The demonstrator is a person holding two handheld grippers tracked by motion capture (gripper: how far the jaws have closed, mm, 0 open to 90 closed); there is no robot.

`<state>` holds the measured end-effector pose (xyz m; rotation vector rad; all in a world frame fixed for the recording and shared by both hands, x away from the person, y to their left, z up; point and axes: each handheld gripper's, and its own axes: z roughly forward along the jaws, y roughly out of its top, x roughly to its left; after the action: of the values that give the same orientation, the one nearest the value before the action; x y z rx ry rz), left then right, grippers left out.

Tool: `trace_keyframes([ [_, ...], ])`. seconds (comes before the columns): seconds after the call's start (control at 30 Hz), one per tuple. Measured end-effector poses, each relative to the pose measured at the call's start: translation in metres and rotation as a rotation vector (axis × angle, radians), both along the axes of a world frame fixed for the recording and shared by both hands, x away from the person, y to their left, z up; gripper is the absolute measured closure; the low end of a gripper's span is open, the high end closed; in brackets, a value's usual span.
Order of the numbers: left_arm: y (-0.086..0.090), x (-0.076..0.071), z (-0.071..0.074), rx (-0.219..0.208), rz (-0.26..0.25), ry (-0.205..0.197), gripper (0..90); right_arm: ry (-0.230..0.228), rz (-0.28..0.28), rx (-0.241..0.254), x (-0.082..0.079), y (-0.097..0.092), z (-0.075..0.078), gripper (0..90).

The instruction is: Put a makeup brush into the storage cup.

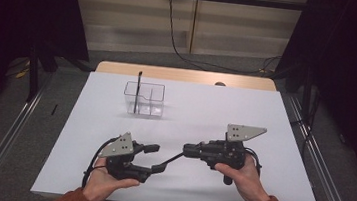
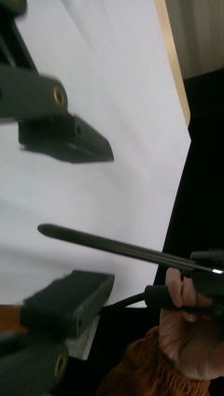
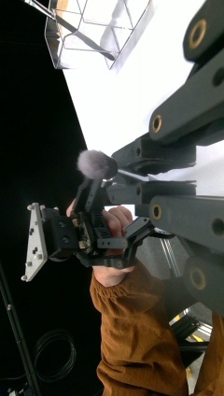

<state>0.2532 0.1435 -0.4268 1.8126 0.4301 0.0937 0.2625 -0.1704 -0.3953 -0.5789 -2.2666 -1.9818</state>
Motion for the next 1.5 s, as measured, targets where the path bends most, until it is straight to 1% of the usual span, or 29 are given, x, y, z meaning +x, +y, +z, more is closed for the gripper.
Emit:
trace_keyframes([
  [0.03, 0.001, 0.000, 0.001, -0.006, 0.002, 0.001, 31.1, 0.001, 0.000, -0.001, 0.000, 0.000, 0.000, 83.7],
  [0.1, 0.003, 0.001, 0.003, -0.002, 0.022, -0.006, 25.7, 0.000, -0.002, -0.008, 0.001, -0.001, 0.001, 83.7],
  [0.17, 0.005, 0.001, 0.005, -0.009, 0.028, -0.003, 20.8, 0.000, -0.002, -0.010, 0.001, -0.002, 0.001, 83.7],
  [0.2, 0.006, 0.001, 0.006, -0.004, 0.031, -0.006, 19.3, 0.001, -0.002, -0.013, 0.002, -0.003, 0.002, 83.7],
  [0.23, 0.006, 0.002, 0.007, 0.000, 0.039, -0.002, 16.0, 0.002, -0.007, -0.020, 0.002, -0.003, 0.002, 83.7],
  [0.27, 0.006, 0.002, 0.008, 0.004, 0.041, 0.015, 11.8, 0.004, -0.009, -0.022, 0.003, -0.004, 0.003, 83.6],
  [0.3, 0.007, 0.003, 0.008, 0.005, 0.040, 0.030, 10.5, 0.006, -0.009, -0.019, 0.004, -0.004, 0.003, 83.6],
  [0.33, 0.007, 0.003, 0.009, 0.008, 0.043, 0.032, 9.6, 0.012, -0.003, -0.012, 0.005, -0.005, 0.003, 83.7],
  [0.4, 0.008, 0.004, 0.009, 0.004, 0.050, 0.041, 5.0, 0.017, 0.002, -0.016, 0.006, -0.005, 0.004, 83.7],
  [0.43, 0.009, 0.005, 0.010, 0.006, 0.039, 0.046, 4.7, 0.019, 0.007, -0.023, 0.006, -0.005, 0.005, 83.7],
  [0.47, 0.010, 0.006, 0.010, 0.008, 0.017, 0.041, 3.4, 0.020, 0.012, -0.029, 0.007, -0.005, 0.006, 83.6],
  [0.5, 0.011, 0.006, 0.011, -0.003, 0.011, 0.041, 1.6, 0.020, 0.011, -0.034, 0.007, -0.005, 0.007, 83.6],
  [0.53, 0.011, 0.006, 0.012, -0.010, 0.016, 0.047, 1.9, 0.022, 0.016, -0.039, 0.008, -0.005, 0.008, 83.7],
  [0.6, 0.012, 0.007, 0.014, -0.015, 0.013, 0.042, 1.8, 0.028, 0.025, -0.059, 0.009, -0.004, 0.010, 83.6],
  [0.67, 0.011, 0.008, 0.016, 0.009, 0.027, 0.027, 1.8, 0.033, 0.027, -0.081, 0.011, -0.003, 0.013, 83.6],
  [0.73, 0.010, 0.008, 0.017, 0.026, 0.011, 0.032, 1.8, 0.040, 0.030, -0.107, 0.013, -0.003, 0.015, 83.6],
  [0.83, 0.008, 0.008, 0.017, 0.046, -0.009, 0.025, 2.6, 0.042, 0.038, -0.135, 0.017, -0.002, 0.020, 83.6],
  [0.9, 0.006, 0.008, 0.017, 0.051, -0.014, 0.020, 2.6, 0.041, 0.049, -0.150, 0.019, -0.001, 0.024, 83.6],
  [0.97, 0.004, 0.007, 0.016, 0.043, -0.006, 0.022, 2.6, 0.037, 0.068, -0.172, 0.021, 0.000, 0.028, 83.6],
  [1.03, 0.000, 0.006, 0.015, 0.054, -0.009, 0.003, 2.5, 0.041, 0.085, -0.195, 0.022, 0.002, 0.033, 83.6],
  [1.1, -0.003, 0.006, 0.014, 0.059, -0.015, 0.003, 2.5, 0.042, 0.096, -0.226, 0.023, 0.005, 0.037, 83.6],
  [1.17, -0.005, 0.006, 0.014, 0.047, -0.014, 0.008, 2.6, 0.037, 0.099, -0.240, 0.024, 0.007, 0.040, 83.6],
  [1.2, -0.006, 0.006, 0.015, 0.050, -0.013, 0.007, 2.8, 0.039, 0.102, -0.244, 0.024, 0.008, 0.042, 83.6],
  [1.3, -0.009, 0.008, 0.016, 0.053, -0.010, 0.004, 3.1, 0.052, 0.099, -0.285, 0.026, 0.010, 0.045, 83.6],
  [1.33, -0.011, 0.009, 0.016, 0.045, -0.007, 0.006, 3.1, 0.054, 0.095, -0.302, 0.027, 0.010, 0.046, 83.6],
  [1.4, -0.014, 0.011, 0.019, 0.052, -0.013, 0.000, 3.3, 0.061, 0.100, -0.324, 0.029, 0.011, 0.048, 83.6],
  [1.47, -0.017, 0.013, 0.021, 0.043, -0.017, -0.002, 3.3, 0.062, 0.109, -0.346, 0.032, 0.011, 0.049, 83.6],
  [1.5, -0.019, 0.014, 0.022, 0.050, -0.024, -0.006, 3.3, 0.061, 0.112, -0.356, 0.033, 0.011, 0.049, 83.6],
])
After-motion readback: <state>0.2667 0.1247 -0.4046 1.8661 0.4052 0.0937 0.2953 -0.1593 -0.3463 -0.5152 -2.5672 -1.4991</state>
